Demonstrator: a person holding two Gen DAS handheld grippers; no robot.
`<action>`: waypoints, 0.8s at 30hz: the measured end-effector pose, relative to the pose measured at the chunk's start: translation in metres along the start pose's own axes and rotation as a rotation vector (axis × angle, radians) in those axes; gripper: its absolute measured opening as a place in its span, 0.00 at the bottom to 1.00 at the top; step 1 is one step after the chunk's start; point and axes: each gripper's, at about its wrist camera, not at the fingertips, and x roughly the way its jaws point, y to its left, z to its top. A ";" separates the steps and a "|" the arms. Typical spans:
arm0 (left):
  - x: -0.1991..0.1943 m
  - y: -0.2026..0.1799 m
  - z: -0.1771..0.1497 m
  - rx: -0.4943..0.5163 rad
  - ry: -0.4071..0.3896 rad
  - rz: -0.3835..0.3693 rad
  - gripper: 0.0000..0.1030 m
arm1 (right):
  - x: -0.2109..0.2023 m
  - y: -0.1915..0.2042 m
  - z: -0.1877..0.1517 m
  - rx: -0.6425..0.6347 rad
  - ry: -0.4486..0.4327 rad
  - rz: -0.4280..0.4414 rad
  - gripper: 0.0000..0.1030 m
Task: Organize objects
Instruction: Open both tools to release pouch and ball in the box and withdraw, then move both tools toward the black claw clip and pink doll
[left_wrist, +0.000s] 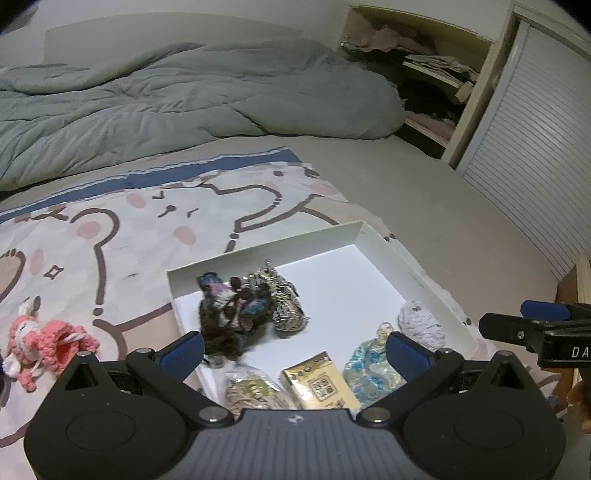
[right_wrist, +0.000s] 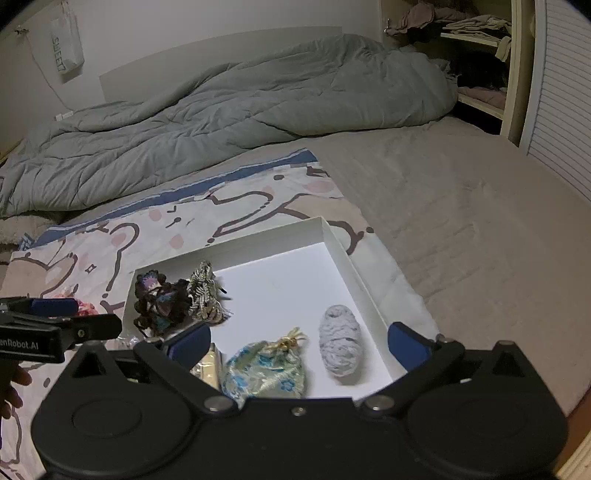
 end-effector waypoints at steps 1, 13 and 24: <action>-0.002 0.003 0.000 -0.004 -0.005 0.005 1.00 | 0.001 0.002 0.000 -0.001 0.000 0.000 1.00; -0.021 0.065 -0.007 -0.085 -0.028 0.104 1.00 | 0.021 0.033 0.006 -0.002 -0.013 0.033 1.00; -0.053 0.130 -0.017 -0.140 -0.074 0.252 1.00 | 0.041 0.084 0.009 -0.075 -0.027 0.106 1.00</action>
